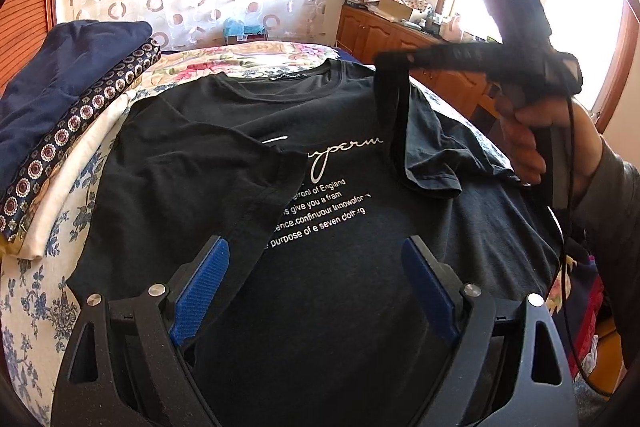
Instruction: Fold small clothes
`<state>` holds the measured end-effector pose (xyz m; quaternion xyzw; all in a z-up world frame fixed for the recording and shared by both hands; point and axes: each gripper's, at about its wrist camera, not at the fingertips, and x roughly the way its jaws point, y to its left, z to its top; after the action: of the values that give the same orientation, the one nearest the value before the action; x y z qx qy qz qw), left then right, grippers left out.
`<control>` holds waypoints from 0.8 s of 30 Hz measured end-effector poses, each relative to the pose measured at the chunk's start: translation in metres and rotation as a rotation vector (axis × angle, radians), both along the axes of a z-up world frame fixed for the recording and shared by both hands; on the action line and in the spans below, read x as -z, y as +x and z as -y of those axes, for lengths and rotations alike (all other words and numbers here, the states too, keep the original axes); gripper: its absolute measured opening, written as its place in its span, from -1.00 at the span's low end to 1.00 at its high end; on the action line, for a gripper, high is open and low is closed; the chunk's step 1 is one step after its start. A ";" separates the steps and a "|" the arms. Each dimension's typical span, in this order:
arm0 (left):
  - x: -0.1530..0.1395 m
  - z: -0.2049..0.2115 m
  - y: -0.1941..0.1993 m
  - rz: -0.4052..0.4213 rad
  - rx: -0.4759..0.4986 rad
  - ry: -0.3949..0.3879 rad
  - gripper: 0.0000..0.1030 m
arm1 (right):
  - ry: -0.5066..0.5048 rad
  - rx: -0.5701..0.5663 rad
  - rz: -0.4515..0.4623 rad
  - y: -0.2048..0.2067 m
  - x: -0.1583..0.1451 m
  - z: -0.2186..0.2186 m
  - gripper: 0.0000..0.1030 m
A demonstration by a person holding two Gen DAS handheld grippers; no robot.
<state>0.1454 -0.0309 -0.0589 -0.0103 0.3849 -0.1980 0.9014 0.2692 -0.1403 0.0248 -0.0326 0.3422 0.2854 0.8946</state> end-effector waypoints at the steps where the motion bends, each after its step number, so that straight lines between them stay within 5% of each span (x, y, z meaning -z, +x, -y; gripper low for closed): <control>1: 0.001 0.000 0.000 -0.002 0.000 -0.001 0.72 | 0.005 -0.003 0.011 0.003 -0.002 -0.004 -0.94; 5: 0.003 0.000 -0.001 -0.007 0.002 -0.004 0.72 | -0.011 0.036 0.007 0.010 0.003 -0.004 -0.12; 17: 0.000 0.022 0.000 0.000 0.049 -0.006 0.72 | -0.212 0.131 -0.008 -0.074 0.044 0.073 -0.12; 24: -0.008 0.058 0.011 0.003 0.131 0.005 0.68 | -0.201 0.227 -0.045 -0.094 0.069 0.105 -0.12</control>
<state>0.1561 -0.0891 -0.0508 0.0175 0.3840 -0.2555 0.8871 0.1748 -0.2456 -0.0437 -0.0767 0.3905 0.1474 0.9055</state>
